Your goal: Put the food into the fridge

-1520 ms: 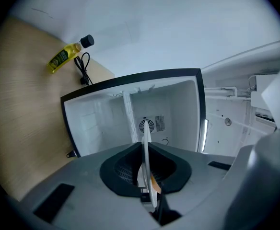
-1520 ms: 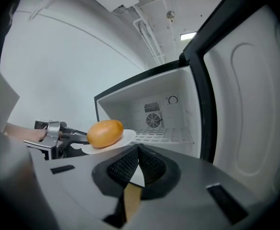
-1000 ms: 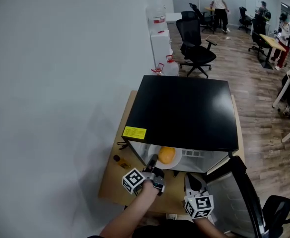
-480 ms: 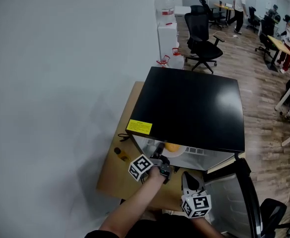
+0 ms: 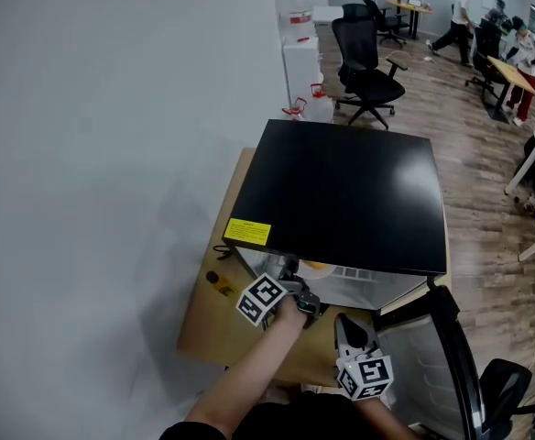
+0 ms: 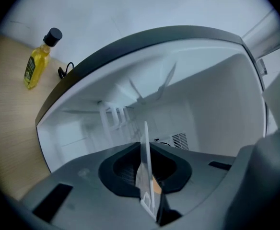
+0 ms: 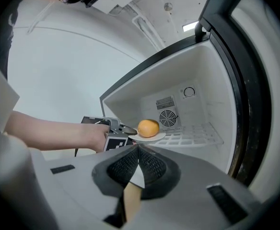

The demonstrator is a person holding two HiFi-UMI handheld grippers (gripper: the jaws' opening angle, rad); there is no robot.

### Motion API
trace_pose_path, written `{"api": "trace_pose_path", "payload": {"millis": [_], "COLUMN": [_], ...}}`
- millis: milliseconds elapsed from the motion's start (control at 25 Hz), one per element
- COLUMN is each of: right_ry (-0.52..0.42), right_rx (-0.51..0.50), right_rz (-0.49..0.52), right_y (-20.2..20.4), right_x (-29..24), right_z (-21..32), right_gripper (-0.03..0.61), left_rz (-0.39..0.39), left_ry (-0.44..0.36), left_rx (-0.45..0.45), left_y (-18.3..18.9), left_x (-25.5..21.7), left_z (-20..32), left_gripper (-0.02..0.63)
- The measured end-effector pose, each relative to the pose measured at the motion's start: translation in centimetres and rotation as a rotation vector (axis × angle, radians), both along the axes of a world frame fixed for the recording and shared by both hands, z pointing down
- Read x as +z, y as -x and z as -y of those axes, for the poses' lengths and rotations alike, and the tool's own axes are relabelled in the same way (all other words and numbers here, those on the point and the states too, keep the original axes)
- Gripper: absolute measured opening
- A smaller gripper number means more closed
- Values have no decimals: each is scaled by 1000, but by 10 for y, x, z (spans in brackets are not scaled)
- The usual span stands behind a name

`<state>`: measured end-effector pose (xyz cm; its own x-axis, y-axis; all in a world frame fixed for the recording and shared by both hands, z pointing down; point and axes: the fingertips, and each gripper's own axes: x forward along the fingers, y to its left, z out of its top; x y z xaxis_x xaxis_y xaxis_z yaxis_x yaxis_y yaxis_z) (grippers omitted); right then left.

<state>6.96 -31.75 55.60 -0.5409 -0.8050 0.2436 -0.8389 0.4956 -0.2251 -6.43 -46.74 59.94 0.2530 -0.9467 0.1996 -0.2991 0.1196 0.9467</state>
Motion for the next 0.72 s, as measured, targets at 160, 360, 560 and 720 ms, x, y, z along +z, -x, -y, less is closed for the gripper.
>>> {"api": "trace_pose_path", "payload": {"millis": [160,360,560,720], "right_ry": [1,-3,-9,-7], "right_rx": [-11,-6,10,16], "right_rz": [8,15,15,15], "right_y": [1,-4,-14,-15], "right_x": [0,-2,-2,-3], "right_z": [-1,-3,-4,-8], "right_gripper": [60,60,60,60], "left_rz": [13,26,-75,-53], "left_ry": [22,49,50,67], "left_rx": [0,9,-26,-37], "left_y": [-1,-5,-8,-11], "left_x": [-1,-4,-3,-2], "left_z": [4,13,11,10], "left_gripper": [29,29,31,31]}}
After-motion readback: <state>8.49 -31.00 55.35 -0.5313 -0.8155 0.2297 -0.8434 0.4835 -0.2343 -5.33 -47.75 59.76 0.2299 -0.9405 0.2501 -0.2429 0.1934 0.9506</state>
